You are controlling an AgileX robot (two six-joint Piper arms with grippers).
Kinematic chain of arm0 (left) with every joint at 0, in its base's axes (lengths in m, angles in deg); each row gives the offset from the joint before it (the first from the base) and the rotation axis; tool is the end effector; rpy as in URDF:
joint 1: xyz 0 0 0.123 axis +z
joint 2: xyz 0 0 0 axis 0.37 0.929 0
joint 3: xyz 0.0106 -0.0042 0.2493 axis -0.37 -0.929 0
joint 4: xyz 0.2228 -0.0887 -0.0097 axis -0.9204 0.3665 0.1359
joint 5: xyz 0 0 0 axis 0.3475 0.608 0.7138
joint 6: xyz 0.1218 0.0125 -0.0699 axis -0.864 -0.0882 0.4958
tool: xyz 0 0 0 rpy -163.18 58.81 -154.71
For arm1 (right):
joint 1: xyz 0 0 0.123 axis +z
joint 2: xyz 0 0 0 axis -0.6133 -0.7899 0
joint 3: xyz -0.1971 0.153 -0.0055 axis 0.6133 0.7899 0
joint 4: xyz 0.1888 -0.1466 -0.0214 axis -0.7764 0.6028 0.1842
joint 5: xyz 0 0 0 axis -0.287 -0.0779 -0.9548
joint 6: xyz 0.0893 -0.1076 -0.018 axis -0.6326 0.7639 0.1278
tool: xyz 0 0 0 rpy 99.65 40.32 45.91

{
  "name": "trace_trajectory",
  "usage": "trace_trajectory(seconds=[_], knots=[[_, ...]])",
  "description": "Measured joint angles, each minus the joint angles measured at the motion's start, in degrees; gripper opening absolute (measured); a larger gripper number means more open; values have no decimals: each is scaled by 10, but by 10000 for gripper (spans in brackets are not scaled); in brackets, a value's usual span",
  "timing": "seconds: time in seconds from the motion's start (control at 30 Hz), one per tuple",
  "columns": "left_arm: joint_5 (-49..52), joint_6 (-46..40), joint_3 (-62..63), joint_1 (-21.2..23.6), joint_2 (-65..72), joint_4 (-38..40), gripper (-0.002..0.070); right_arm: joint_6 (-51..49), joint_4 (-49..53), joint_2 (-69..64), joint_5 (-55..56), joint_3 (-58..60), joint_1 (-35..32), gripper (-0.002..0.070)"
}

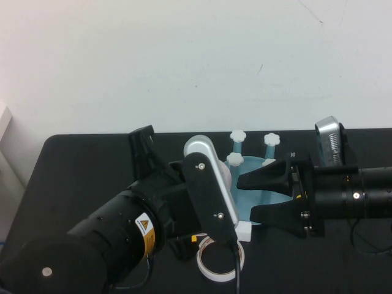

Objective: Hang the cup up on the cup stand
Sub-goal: Adjust the cup with two arms

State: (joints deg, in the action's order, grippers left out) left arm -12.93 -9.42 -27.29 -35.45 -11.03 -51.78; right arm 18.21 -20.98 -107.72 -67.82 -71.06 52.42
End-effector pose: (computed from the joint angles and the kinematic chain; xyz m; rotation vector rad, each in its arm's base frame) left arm 0.2123 -0.2367 0.2461 1.3016 1.4085 0.1801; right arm 0.2762 0.1903 0.1531 0.3437 2.4473 1.6990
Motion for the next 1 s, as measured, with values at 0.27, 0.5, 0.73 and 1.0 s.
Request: trace_trajectory(seconds=[0.27, 0.5, 0.73, 1.0], knots=[[0, 0, 0, 0, 0, 0, 18, -4, 0, 0, -6, -2, 0, 652], [0, -4, 0, 0, 0, 0, 18, -41, 0, -1, -9, -32, 1, 688], [0, -38, 0, 0, 0, 0, 18, -107, 0, -1, -4, -60, 24, 691], [0, -50, 0, 0, 1, 5, 18, -174, -11, -1, 38, -64, 72, 693]])
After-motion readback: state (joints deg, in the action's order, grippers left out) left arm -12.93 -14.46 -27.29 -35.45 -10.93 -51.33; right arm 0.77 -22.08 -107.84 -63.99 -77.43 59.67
